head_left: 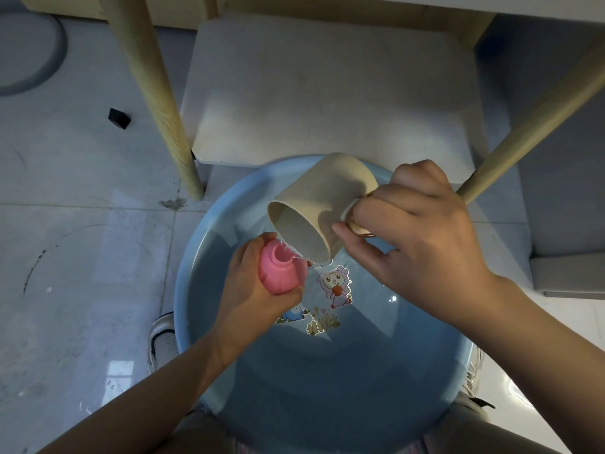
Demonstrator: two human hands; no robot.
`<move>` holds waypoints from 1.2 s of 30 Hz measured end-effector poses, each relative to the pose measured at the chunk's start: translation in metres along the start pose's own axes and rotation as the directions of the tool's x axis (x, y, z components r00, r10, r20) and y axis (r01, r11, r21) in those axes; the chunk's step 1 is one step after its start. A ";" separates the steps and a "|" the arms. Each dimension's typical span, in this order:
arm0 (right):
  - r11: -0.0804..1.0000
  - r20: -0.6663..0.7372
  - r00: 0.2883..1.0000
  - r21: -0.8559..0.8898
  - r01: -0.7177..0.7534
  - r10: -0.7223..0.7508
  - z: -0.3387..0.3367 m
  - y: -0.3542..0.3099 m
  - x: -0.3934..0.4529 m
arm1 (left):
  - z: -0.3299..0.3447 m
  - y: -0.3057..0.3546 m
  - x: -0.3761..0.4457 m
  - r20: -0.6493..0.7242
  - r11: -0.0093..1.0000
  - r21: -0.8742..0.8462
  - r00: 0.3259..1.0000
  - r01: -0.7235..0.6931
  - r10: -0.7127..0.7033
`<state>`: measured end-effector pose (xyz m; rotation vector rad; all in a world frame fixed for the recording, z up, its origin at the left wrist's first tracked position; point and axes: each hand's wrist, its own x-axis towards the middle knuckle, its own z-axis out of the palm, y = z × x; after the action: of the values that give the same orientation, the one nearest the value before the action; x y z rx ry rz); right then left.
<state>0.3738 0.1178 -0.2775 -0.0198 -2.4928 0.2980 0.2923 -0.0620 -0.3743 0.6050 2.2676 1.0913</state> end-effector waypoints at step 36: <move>0.986 0.000 0.990 0.084 0.141 -0.141 0.000 0.001 0.000 | 0.004 -0.009 0.000 0.043 0.998 -0.046 0.998 0.041 -0.039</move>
<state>0.3733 0.1189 -0.2776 0.1917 -2.4704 0.3428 0.2933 -0.0650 -0.3835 0.5558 2.2026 1.0985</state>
